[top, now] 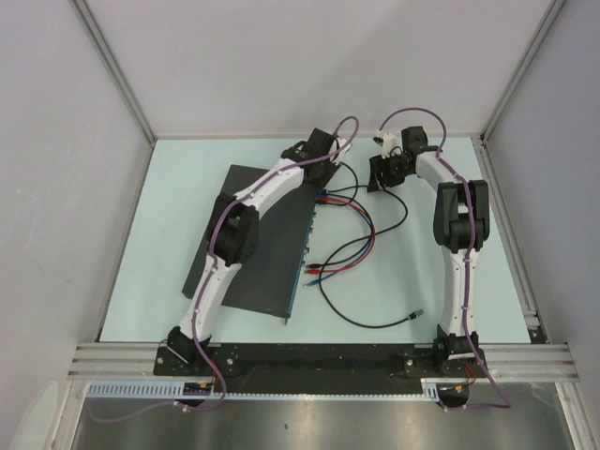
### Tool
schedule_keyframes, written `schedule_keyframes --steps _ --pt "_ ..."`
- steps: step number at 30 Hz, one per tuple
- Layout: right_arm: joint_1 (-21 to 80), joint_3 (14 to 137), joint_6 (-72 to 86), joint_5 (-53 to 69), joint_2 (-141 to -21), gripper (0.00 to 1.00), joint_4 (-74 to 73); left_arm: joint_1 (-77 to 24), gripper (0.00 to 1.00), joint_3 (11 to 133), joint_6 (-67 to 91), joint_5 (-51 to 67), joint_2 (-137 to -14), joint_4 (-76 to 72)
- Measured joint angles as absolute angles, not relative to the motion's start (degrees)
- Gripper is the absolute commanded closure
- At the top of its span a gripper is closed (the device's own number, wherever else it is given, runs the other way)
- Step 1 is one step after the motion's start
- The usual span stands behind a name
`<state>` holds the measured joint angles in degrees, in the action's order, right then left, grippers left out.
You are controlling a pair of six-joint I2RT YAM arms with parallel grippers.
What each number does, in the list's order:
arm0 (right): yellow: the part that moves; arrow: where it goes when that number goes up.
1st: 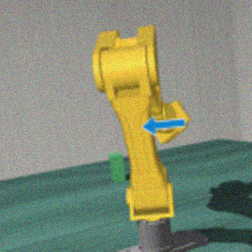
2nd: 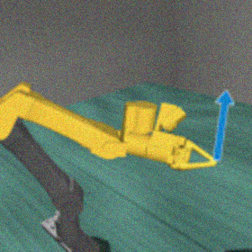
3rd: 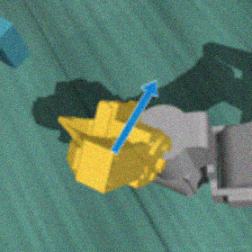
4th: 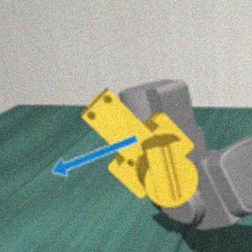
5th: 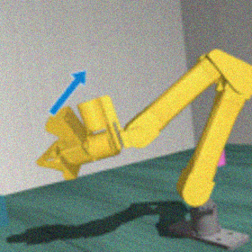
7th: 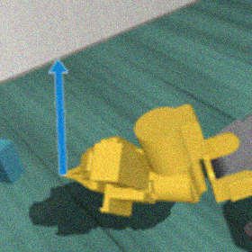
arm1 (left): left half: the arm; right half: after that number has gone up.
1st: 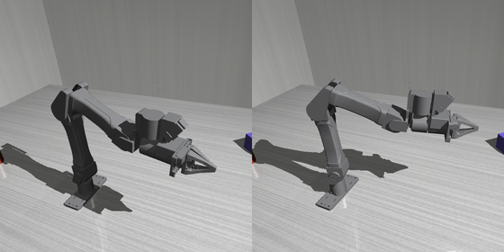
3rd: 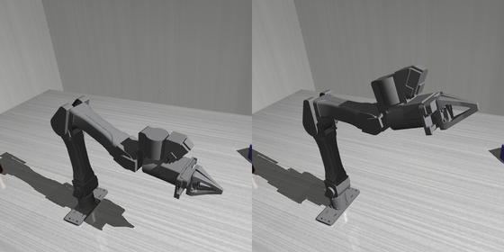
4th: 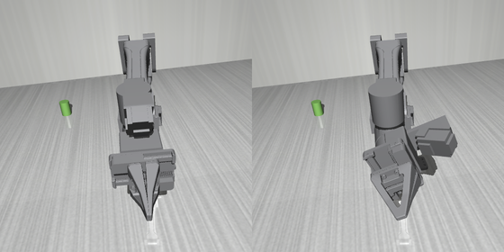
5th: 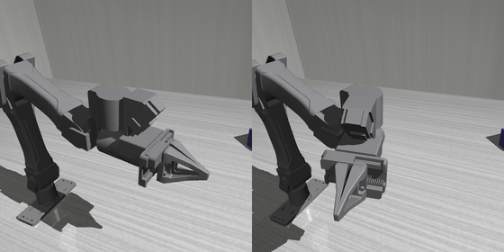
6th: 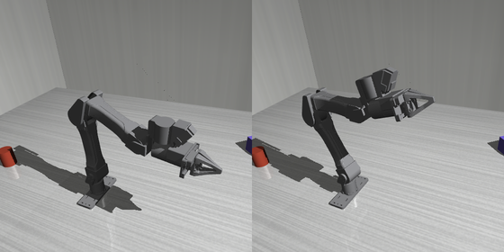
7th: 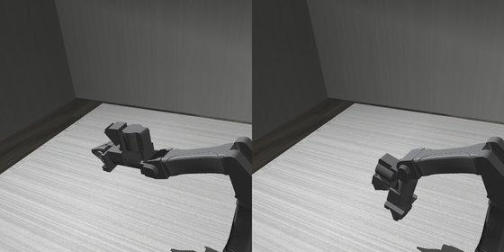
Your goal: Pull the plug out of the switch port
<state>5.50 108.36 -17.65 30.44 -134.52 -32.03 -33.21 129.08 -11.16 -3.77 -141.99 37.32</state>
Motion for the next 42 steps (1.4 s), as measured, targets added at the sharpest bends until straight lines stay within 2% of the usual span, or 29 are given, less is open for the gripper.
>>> schedule_keyframes --steps 9,20,42 --pt "5.48 108.40 -17.63 30.89 -134.52 0.40 -32.38 -33.54 0.57 128.35 -11.70 -4.19 -141.71 36.84" --pt "5.48 108.40 -17.61 31.11 -134.45 0.39 -32.80 -33.61 0.61 127.04 -12.27 -4.97 -140.99 36.07" --pt "5.48 108.44 -17.58 31.48 -134.45 0.39 -33.19 -34.39 0.61 123.17 -14.11 -8.23 -139.39 33.50"
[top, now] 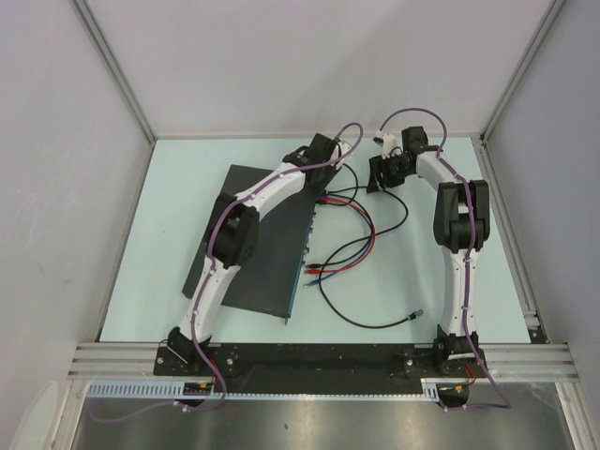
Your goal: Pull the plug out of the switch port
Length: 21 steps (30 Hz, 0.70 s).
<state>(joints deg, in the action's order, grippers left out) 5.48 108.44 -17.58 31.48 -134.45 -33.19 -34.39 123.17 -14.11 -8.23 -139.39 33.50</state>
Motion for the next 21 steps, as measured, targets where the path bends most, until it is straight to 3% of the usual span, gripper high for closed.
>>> schedule_keyframes --steps 6,21 --pt "5.48 108.44 -17.61 31.51 -134.45 0.41 -33.39 -34.70 0.62 121.54 -14.55 -9.98 -138.87 32.12" --pt "7.20 107.44 -20.78 25.12 -133.60 0.58 -33.69 -35.24 0.62 119.98 -15.09 -11.92 -138.34 30.50"
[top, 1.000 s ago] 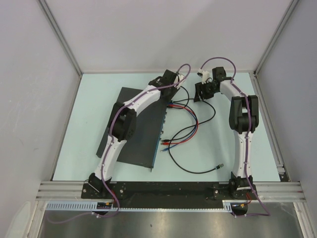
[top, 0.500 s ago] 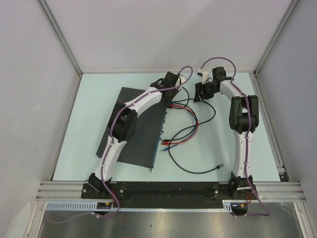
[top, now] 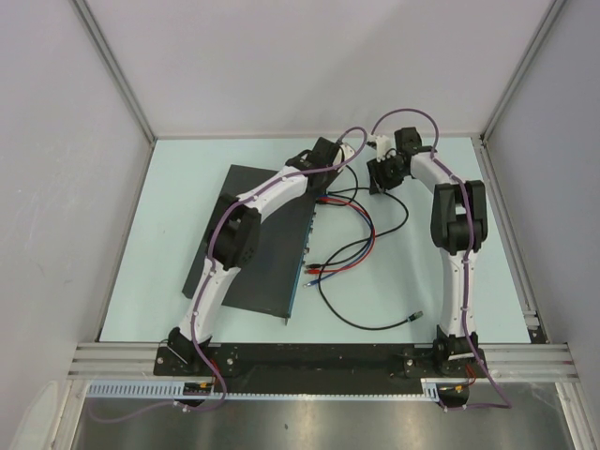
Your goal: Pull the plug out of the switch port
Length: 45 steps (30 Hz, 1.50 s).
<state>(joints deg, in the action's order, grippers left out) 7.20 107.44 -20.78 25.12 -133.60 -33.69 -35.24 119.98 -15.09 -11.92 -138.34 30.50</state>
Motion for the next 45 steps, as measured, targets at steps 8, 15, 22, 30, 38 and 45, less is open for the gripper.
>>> schedule_keyframes --steps 8,15,22,30,38,45 --pt "9.89 104.51 -26.74 16.25 -131.79 0.92 -31.55 -35.22 0.63 119.98 -15.00 -11.88 -138.34 30.55" --pt "10.61 103.81 -27.03 13.87 -131.22 1.00 -31.11 -35.18 0.64 120.01 -14.63 -11.73 -138.34 30.63" --pt "10.55 102.06 -26.37 13.54 -130.37 1.00 -29.54 -34.98 0.65 120.11 -14.44 -11.22 -138.32 30.76" --pt "8.45 97.86 -25.63 11.75 -127.44 1.00 -29.95 -34.96 0.65 120.11 -14.44 -11.16 -138.32 30.81" --pt "4.97 90.32 -25.50 11.38 -122.17 1.00 -30.35 -34.96 0.66 120.44 -14.41 -10.98 -138.32 31.18" --pt "4.40 84.73 -25.91 13.28 -117.40 1.00 -33.47 -33.28 0.56 122.32 -13.54 -4.89 -138.08 34.74"
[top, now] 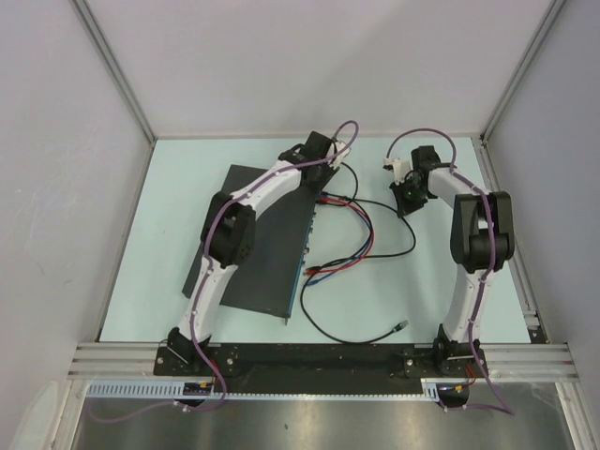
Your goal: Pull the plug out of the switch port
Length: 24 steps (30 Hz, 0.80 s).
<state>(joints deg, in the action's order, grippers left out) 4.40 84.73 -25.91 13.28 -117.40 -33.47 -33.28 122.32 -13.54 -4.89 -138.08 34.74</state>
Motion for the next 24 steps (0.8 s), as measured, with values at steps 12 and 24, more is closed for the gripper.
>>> schedule_keyframes --steps 12,24 --pt "-5.74 83.94 -36.71 12.56 -102.65 1.00 -35.29 -29.67 0.28 121.91 -13.08 3.07 -132.70 42.63" --pt "-11.57 106.91 -23.49 -7.90 -121.86 1.00 -33.45 -28.56 0.15 121.91 -11.99 3.97 -132.53 44.03"
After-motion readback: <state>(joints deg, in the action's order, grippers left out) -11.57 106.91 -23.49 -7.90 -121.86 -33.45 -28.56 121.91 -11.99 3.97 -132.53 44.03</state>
